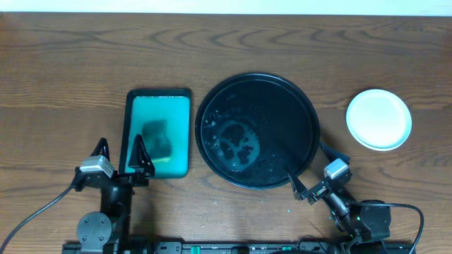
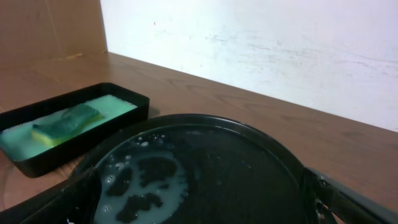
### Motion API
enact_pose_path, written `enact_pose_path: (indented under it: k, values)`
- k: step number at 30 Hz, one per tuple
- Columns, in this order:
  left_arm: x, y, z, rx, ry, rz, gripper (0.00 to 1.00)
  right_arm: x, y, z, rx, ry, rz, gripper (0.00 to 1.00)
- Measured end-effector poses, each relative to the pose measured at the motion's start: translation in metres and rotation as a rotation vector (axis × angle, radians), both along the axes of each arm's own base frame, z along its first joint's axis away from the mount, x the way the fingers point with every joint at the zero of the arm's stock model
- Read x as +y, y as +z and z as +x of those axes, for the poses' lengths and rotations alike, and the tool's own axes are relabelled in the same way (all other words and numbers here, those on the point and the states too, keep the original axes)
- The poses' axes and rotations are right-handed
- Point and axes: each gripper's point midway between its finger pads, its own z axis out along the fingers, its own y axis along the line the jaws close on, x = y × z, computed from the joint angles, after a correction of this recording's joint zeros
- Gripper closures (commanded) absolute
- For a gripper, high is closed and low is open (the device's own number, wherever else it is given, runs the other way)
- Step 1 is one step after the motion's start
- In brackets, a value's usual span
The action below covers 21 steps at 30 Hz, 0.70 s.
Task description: Clean dirty plates on tray and stack at the side
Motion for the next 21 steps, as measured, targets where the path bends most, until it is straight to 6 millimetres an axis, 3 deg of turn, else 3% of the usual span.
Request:
enact_pose_path:
  k: [7,11,21]
  values:
    - [-0.001,-0.044,0.014,0.029,0.000,0.002,0.17,0.000,0.000,0.000,0.000,0.000,0.000,0.01]
    - [-0.001,-0.092,0.018,0.155,0.000,0.008,0.17,0.000,0.000,0.000,0.000,0.000,0.000,0.01]
    - [-0.004,-0.096,0.017,0.178,-0.018,0.010,0.17,0.000,0.000,0.000,0.001,0.000,0.002,0.01]
